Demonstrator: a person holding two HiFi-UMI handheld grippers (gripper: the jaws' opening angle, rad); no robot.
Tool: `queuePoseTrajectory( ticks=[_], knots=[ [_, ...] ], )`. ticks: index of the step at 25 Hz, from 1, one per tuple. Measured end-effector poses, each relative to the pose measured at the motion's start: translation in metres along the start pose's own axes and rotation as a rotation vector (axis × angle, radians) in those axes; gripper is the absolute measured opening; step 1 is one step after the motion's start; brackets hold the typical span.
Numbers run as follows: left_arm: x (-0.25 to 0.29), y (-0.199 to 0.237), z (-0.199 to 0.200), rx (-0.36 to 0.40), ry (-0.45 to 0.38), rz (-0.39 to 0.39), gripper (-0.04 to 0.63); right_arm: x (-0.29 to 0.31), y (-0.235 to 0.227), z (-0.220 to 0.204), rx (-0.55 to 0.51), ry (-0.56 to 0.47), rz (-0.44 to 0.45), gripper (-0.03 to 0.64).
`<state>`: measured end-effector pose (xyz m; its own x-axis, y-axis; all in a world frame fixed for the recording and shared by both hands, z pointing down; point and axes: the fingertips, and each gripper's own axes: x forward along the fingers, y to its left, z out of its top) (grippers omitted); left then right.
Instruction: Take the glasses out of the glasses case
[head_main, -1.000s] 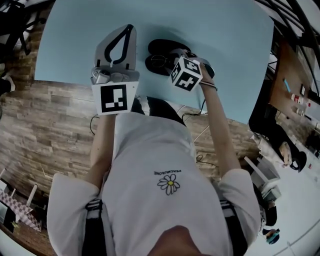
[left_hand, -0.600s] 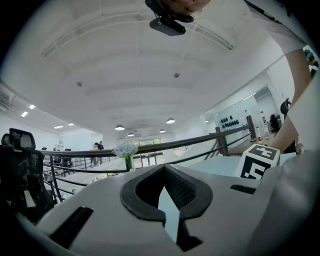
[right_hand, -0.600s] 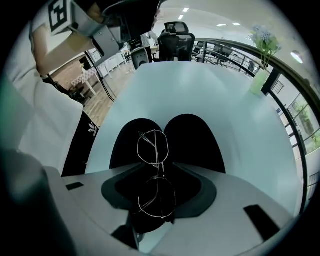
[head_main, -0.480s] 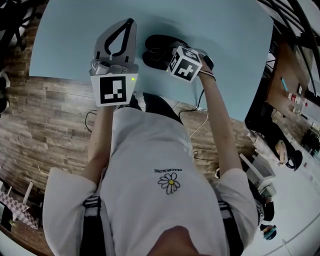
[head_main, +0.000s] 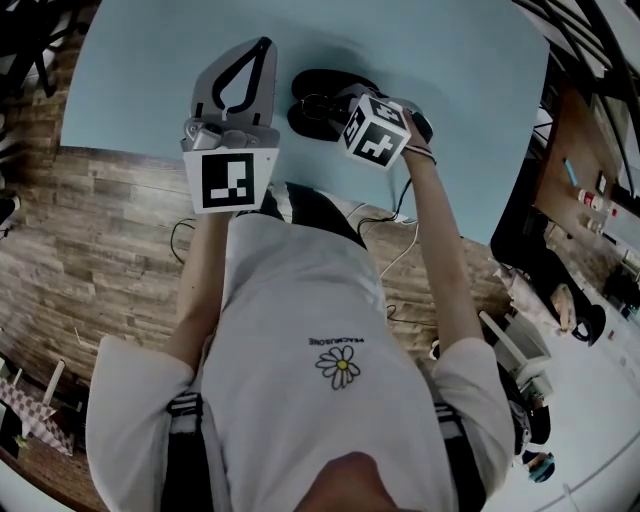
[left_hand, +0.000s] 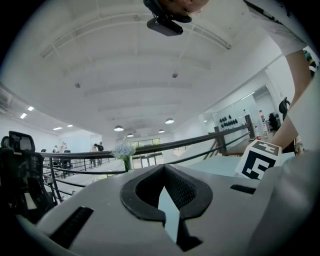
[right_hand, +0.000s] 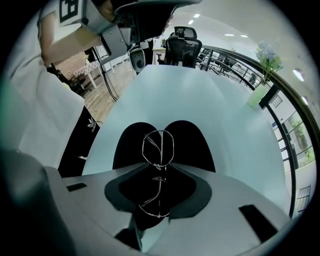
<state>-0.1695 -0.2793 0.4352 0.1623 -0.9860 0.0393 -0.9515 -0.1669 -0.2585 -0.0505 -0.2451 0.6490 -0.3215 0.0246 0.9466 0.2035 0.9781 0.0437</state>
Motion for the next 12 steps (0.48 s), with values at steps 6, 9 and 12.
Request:
queuePoseTrajectory(
  ticks=[6, 9, 12],
  knots=[
    [-0.002, -0.005, 0.011, 0.008, -0.021, -0.002, 0.017, -0.017, -0.005, 0.001, 0.034, -0.04, -0.05, 0.103],
    [-0.003, -0.008, 0.019, 0.021, -0.036, -0.009, 0.017, -0.026, -0.008, 0.003, 0.047, -0.056, -0.078, 0.103],
    [-0.005, -0.01, 0.027, 0.034, -0.053, -0.019, 0.017, -0.039, -0.011, 0.006, 0.065, -0.082, -0.114, 0.103]
  ],
)
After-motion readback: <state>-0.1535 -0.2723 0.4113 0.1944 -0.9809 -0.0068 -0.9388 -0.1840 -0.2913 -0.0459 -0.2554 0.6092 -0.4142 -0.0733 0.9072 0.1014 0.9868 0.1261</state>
